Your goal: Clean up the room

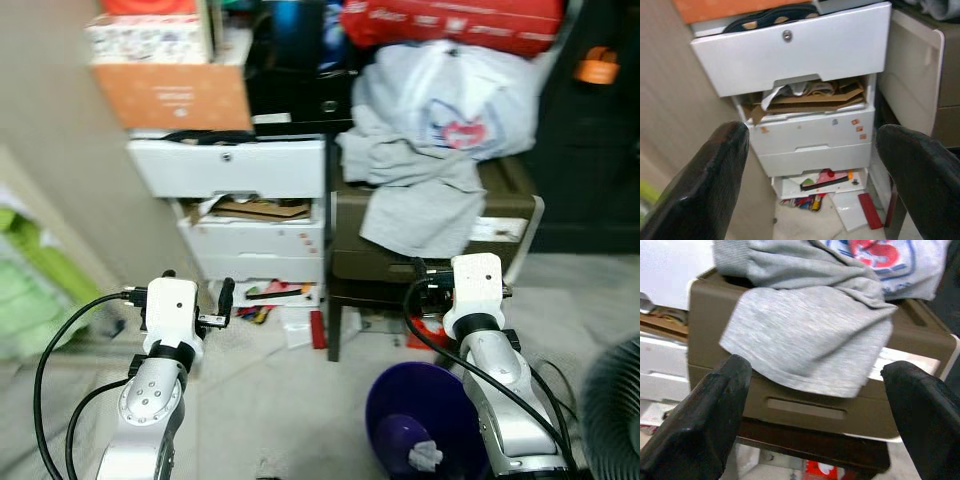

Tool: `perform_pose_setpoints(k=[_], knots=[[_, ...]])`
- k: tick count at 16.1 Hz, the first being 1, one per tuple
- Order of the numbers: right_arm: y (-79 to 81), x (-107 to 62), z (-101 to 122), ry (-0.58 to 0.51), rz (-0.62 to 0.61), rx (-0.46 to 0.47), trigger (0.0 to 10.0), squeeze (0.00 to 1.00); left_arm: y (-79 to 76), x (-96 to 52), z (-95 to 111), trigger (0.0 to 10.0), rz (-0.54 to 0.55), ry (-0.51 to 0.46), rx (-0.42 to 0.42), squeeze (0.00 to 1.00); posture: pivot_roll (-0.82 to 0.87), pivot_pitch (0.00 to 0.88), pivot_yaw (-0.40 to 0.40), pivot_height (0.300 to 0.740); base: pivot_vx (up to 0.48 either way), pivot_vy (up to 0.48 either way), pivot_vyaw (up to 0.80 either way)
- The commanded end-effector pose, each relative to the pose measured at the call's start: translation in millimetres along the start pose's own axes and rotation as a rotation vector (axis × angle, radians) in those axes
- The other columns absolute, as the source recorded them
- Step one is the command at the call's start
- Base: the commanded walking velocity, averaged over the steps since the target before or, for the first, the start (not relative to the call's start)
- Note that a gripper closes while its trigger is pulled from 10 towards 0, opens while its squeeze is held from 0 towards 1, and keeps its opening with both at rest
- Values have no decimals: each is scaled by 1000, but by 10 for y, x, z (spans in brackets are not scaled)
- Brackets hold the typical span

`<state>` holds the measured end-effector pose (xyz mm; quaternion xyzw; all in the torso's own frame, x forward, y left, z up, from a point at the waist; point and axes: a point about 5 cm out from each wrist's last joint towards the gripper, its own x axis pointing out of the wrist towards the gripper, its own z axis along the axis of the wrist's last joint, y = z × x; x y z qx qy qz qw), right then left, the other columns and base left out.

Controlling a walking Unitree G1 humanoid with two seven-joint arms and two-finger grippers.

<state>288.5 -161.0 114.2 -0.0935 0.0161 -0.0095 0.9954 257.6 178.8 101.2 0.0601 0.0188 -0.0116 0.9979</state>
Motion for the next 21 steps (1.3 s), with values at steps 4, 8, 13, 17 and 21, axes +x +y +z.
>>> perform_pose_setpoints(k=[4,8,13,17,21], knots=[[-4,-19,-13,2,3,12,10000,0,-5,-6,-12,10000,-2,2,5,0,-143,95,45,740,0,0,800],[-2,-21,-10,1,6,22,10000,0,4,4,-17,10000,5,3,-8,0,-145,96,44,740,0,0,800],[28,-17,9,-6,26,40,10000,0,24,13,-16,10000,30,2,-7,0,-145,96,44,740,0,0,800],[64,-21,29,-18,50,62,10000,0,75,25,-11,10000,71,-1,-13,0,-146,98,42,740,0,0,400],[100,-30,50,-32,80,47,10000,0,150,30,-32,10000,123,17,-7,0,-146,98,40,740,0,0,505]])
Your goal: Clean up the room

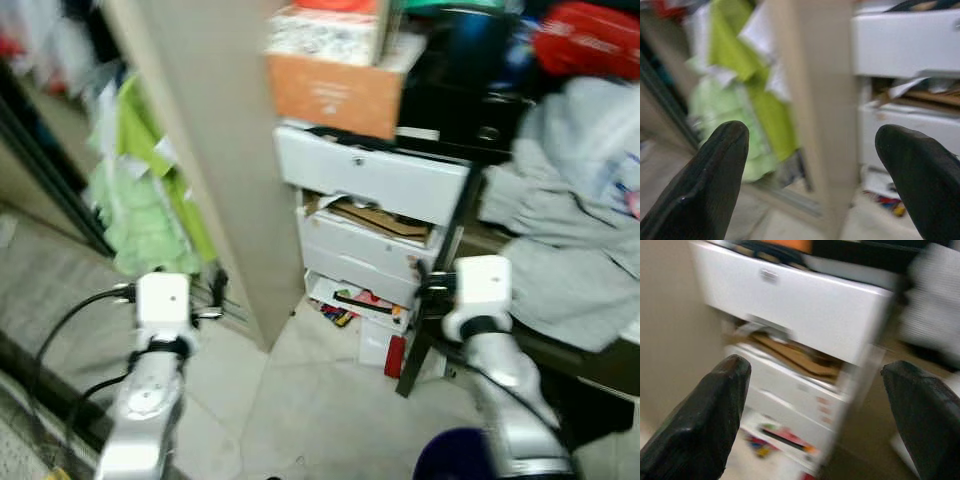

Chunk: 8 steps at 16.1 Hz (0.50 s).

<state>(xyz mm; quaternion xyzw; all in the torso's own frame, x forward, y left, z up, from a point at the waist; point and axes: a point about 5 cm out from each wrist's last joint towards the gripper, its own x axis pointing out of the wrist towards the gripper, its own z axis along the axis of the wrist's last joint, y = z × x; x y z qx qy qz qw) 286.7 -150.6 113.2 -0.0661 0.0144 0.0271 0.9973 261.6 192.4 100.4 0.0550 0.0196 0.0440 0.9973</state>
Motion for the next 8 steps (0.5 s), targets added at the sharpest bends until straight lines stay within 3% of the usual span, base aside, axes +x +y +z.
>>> perform_pose_setpoints(k=[1,8], knots=[[11,-11,44,-24,16,-2,10000,0,17,-8,-13,10000,15,9,-2,0,-146,98,40,740,0,0,800],[92,-14,67,-41,81,17,10000,0,-1,-8,-27,10000,12,15,-16,0,-144,89,33,740,0,0,800]])
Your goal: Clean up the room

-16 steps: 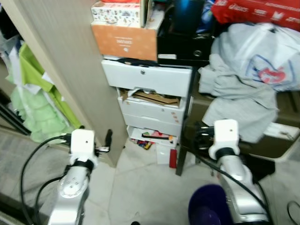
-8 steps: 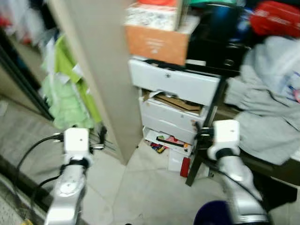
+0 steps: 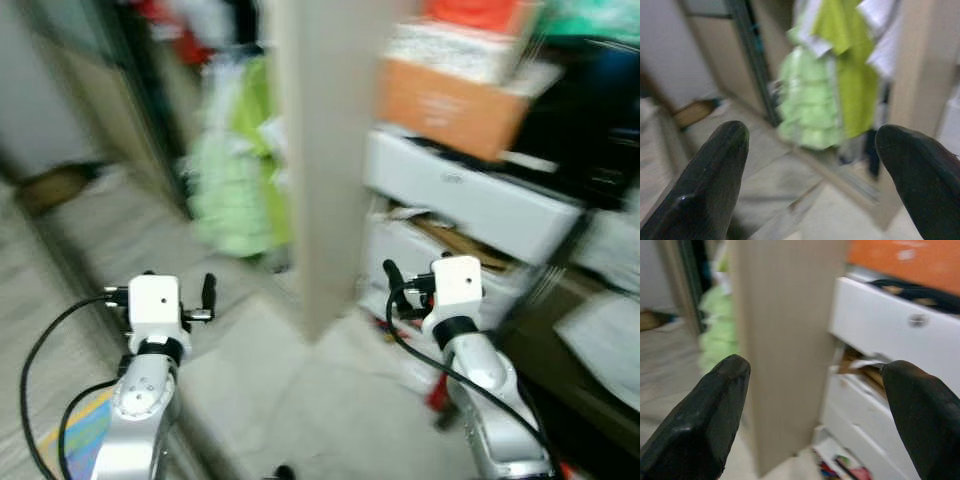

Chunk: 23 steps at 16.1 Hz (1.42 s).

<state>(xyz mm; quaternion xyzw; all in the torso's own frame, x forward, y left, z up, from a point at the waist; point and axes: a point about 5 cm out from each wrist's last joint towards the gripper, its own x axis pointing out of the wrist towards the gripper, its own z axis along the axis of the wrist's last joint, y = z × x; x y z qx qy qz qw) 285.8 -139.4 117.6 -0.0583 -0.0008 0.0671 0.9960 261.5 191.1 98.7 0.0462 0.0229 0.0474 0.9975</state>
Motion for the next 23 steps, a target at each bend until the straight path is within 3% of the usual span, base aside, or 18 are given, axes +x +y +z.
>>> perform_pose_setpoints(k=[1,5,15,18,23], knots=[[-9,-10,9,-5,11,7,10000,0,11,-6,-11,10000,6,6,0,0,-144,88,32,740,0,0,800],[24,-15,11,-9,42,17,10000,0,9,-12,-9,10000,-4,-1,-15,0,-144,86,30,740,60,0,200],[93,-53,18,-19,96,12,10000,0,9,-32,-32,10000,-3,14,-37,0,-145,100,33,740,335,73,57],[113,-59,11,-19,108,23,10000,0,26,-25,-46,10000,36,29,-48,0,-145,101,33,740,0,0,677],[125,-65,7,-20,124,14,10000,0,9,-26,-45,10000,33,35,-45,0,-144,100,33,740,0,0,0]])
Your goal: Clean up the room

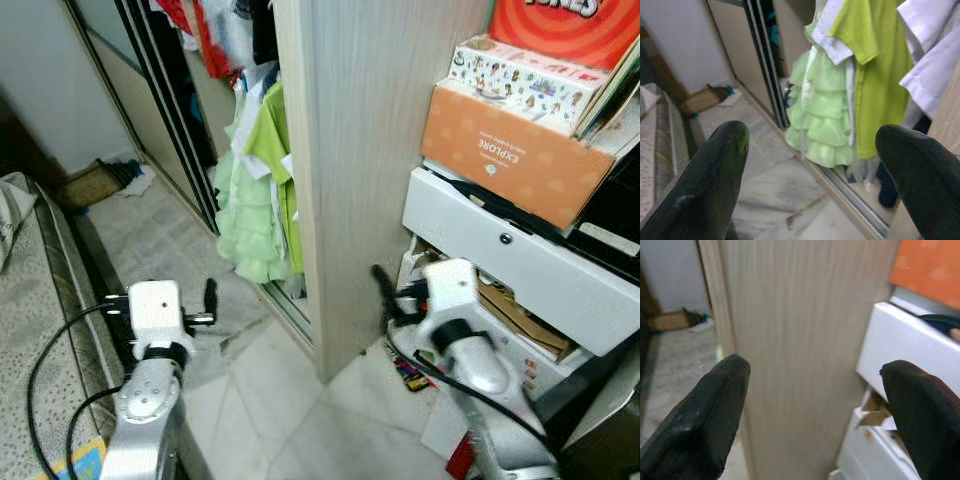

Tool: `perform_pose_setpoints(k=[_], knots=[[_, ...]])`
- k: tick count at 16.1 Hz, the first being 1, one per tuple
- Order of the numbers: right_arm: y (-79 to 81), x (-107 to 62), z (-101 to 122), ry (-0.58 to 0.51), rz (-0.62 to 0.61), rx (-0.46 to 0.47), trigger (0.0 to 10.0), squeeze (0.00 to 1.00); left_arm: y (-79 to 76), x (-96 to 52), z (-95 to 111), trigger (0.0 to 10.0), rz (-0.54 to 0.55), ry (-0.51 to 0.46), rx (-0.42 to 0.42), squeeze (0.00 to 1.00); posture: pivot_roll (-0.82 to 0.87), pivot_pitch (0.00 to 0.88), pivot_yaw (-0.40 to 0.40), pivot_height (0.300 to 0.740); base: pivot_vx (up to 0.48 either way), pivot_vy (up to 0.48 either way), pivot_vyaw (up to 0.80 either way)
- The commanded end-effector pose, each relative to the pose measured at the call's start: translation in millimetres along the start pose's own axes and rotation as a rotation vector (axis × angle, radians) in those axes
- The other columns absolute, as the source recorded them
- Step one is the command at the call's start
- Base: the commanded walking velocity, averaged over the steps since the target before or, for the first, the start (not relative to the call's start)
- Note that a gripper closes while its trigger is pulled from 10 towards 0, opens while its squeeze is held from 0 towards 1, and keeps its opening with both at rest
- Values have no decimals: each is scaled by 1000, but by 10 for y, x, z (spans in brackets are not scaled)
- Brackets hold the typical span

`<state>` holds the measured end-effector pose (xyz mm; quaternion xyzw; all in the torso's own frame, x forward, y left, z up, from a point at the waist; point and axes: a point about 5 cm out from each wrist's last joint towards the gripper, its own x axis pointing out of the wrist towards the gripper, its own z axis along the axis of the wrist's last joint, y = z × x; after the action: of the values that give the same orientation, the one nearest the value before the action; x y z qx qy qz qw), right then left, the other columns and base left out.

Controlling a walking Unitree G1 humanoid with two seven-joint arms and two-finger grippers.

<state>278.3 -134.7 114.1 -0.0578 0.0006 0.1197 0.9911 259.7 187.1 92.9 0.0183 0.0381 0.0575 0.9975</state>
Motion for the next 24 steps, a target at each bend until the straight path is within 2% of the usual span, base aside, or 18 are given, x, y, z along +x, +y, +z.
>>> perform_pose_setpoints(k=[1,18,24], knots=[[70,10,39,-19,25,-9,10000,0,51,-6,13,10000,15,1,10,0,-144,100,33,740,0,0,794],[103,-1,19,-14,48,11,10000,0,34,3,3,10000,14,16,14,0,-144,100,35,740,0,0,793],[98,7,-1,-4,43,38,10000,0,35,-12,-6,10000,-6,22,-2,0,-139,96,31,740,0,0,0]])
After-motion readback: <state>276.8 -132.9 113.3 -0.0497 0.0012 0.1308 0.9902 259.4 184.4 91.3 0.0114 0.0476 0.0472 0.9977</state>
